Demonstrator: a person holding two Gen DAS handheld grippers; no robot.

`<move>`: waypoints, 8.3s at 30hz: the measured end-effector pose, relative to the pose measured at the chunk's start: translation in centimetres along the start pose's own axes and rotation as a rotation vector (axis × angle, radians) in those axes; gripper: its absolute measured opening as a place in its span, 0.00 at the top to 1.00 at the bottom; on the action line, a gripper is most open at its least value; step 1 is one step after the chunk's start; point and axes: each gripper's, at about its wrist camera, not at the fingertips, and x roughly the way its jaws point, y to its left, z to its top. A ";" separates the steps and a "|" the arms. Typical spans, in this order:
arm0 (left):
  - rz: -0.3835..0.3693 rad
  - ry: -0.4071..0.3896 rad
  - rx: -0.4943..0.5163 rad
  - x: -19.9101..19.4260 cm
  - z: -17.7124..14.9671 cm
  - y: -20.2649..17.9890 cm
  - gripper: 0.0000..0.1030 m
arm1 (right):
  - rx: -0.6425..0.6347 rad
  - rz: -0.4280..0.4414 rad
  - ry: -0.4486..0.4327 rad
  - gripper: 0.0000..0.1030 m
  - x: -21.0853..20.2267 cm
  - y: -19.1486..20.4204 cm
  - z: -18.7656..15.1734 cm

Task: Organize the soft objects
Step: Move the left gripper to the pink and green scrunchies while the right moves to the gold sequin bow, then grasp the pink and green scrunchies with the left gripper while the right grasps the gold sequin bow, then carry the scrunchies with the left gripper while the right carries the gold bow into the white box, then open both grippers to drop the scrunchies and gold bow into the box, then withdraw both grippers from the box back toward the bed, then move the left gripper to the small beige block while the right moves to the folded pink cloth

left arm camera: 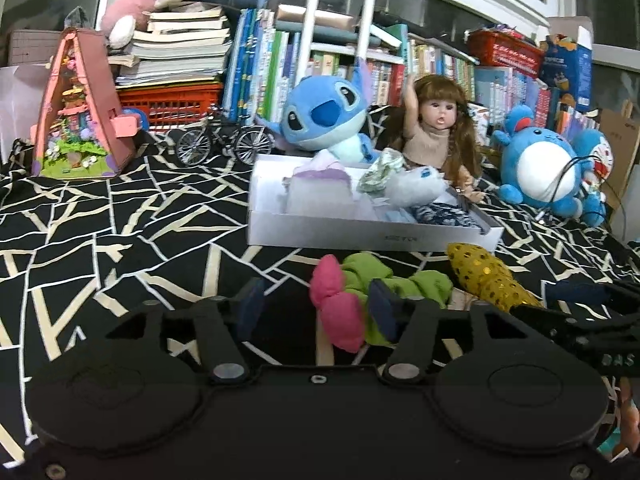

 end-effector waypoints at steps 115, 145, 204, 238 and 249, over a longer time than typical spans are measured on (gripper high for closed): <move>0.061 0.028 -0.107 16.2 13.3 3.0 0.62 | 0.243 0.040 0.044 0.46 12.4 -9.4 15.3; 0.076 0.086 -0.052 20.2 12.2 2.0 0.60 | 0.359 0.054 0.225 0.47 20.2 -9.1 12.9; 0.023 -0.063 0.015 8.5 10.4 -0.9 0.11 | 0.154 0.122 -0.005 0.00 7.9 -4.9 11.5; -0.017 0.028 0.048 4.1 1.0 -2.5 0.06 | -0.087 -0.027 0.021 0.00 2.3 -1.6 1.5; -0.016 0.104 -0.036 6.3 1.0 -3.3 0.10 | -0.081 -0.036 0.059 0.00 3.1 -1.7 0.7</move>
